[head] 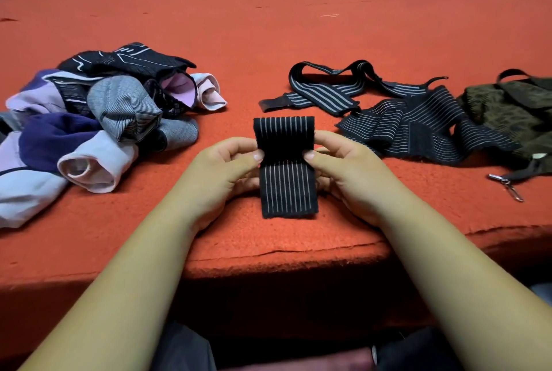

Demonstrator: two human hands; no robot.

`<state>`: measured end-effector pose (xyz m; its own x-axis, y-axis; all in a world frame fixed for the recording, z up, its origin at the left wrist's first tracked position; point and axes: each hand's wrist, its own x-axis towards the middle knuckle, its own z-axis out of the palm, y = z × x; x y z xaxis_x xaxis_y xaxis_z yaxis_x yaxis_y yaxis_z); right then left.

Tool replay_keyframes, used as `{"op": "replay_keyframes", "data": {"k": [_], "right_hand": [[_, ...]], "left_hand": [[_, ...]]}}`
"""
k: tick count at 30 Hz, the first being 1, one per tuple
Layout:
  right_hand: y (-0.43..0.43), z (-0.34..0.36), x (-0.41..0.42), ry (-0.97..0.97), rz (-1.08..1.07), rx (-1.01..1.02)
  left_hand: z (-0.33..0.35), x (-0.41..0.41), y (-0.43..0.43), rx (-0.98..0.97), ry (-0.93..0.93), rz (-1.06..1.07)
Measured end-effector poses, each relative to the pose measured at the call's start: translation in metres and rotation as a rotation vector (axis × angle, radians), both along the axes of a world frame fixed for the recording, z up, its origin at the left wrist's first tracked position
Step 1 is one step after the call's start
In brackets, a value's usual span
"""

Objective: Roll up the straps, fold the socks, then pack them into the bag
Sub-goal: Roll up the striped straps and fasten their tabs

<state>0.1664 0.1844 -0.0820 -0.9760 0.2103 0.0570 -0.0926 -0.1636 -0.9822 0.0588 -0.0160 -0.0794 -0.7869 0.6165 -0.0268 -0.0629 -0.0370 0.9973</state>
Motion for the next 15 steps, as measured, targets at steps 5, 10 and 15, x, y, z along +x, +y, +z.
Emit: {"op": "replay_keyframes", "data": {"k": [5,10,15], "right_hand": [[0.002,0.003,0.002,-0.041,-0.02,0.036],[-0.001,0.009,0.007,-0.038,-0.042,0.012],[0.002,0.002,0.0,-0.057,0.026,0.003]], "left_hand": [[0.005,0.002,0.003,-0.015,-0.095,0.044],[0.003,0.001,0.002,0.03,-0.116,0.027],[0.003,0.001,0.0,0.081,-0.07,0.07]]}}
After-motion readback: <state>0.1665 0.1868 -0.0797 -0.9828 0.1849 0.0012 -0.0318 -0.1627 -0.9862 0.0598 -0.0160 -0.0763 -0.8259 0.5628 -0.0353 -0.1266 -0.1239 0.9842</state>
